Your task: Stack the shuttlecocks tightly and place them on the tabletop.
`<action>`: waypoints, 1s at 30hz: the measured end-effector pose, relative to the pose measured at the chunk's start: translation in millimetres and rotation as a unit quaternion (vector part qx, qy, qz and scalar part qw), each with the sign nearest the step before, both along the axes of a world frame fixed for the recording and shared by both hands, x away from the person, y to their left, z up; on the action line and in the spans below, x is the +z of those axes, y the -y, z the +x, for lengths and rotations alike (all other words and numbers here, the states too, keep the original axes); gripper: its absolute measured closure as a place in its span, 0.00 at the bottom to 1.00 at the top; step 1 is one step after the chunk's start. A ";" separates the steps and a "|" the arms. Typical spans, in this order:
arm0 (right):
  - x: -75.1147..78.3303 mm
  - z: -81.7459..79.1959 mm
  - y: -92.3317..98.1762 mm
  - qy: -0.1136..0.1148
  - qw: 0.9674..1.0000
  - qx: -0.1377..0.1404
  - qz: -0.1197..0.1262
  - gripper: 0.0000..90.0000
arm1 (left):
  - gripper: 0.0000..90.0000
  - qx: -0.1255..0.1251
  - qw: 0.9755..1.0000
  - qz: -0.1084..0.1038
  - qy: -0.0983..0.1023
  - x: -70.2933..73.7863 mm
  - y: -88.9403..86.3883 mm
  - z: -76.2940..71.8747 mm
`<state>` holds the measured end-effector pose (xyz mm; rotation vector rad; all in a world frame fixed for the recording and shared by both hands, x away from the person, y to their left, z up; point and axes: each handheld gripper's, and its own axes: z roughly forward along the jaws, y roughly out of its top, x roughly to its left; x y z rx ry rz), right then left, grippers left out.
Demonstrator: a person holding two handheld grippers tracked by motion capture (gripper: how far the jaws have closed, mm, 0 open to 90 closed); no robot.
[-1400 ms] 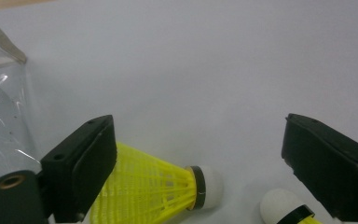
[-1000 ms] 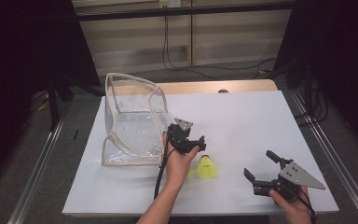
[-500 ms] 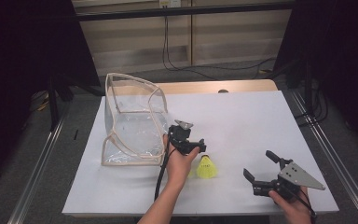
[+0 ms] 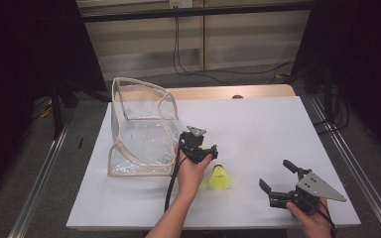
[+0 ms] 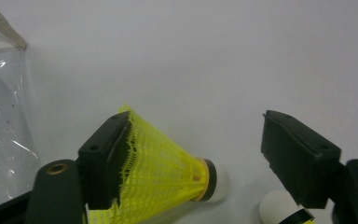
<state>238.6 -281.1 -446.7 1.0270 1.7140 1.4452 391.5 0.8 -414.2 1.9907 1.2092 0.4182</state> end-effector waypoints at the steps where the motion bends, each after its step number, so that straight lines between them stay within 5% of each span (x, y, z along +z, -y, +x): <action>1: 0.0 0.0 0.1 0.000 1.000 0.001 -0.001 0.00 | 0.36 -0.003 1.000 0.000 0.000 0.9 -0.2 0.1; 14: 0.2 -0.2 0.0 0.000 1.000 0.001 -0.002 0.01 | 0.69 -0.027 1.000 -0.002 -0.009 2.5 3.8 -0.7; 23: 0.2 -0.4 0.2 0.001 1.000 0.001 -0.001 0.01 | 0.96 -0.039 0.999 -0.014 0.015 3.7 4.8 -1.3; 30: 0.4 -0.6 0.5 0.002 1.000 0.001 -0.001 0.01 | 0.98 -0.028 0.998 -0.024 0.054 9.1 4.5 -3.3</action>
